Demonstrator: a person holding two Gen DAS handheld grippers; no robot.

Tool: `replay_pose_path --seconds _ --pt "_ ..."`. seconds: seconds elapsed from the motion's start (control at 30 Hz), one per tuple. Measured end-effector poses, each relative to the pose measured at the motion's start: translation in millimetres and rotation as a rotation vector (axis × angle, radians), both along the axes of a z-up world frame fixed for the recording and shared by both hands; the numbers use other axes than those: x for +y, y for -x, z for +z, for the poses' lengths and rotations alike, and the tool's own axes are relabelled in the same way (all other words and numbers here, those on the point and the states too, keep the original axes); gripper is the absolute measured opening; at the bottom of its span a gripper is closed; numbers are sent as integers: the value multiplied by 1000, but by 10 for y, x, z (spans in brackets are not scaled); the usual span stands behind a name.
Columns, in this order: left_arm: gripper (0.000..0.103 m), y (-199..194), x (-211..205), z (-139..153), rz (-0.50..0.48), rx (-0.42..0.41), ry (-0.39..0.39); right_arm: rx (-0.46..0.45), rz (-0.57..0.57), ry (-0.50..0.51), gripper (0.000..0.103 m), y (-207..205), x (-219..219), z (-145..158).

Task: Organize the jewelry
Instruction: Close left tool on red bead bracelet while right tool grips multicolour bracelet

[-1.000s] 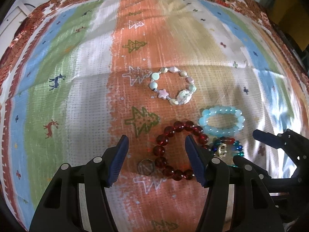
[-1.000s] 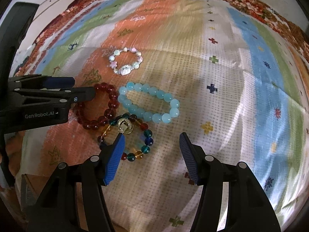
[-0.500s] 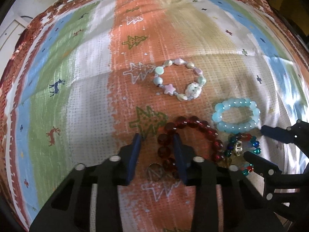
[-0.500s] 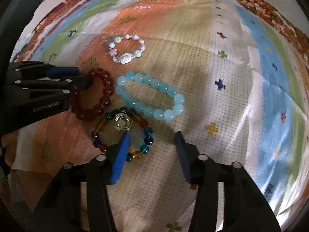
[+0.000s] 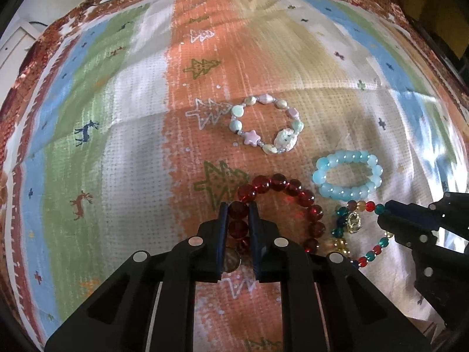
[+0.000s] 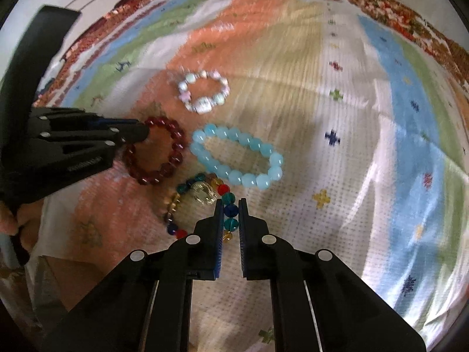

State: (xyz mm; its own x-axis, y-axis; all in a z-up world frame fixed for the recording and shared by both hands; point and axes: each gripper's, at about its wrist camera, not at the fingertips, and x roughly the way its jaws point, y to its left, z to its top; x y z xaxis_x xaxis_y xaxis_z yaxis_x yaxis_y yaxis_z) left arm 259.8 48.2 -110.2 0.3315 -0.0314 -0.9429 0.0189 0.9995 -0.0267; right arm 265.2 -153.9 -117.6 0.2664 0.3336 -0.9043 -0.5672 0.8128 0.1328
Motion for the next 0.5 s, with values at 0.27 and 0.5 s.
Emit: replay_pose_path --seconds 0.27,0.5 --pt "13 82 -24 182 10 -43 26 -55 24 -47 10 96 23 252" --pt "13 141 -52 307 5 -70 47 -69 19 -56 10 128 -6 325"
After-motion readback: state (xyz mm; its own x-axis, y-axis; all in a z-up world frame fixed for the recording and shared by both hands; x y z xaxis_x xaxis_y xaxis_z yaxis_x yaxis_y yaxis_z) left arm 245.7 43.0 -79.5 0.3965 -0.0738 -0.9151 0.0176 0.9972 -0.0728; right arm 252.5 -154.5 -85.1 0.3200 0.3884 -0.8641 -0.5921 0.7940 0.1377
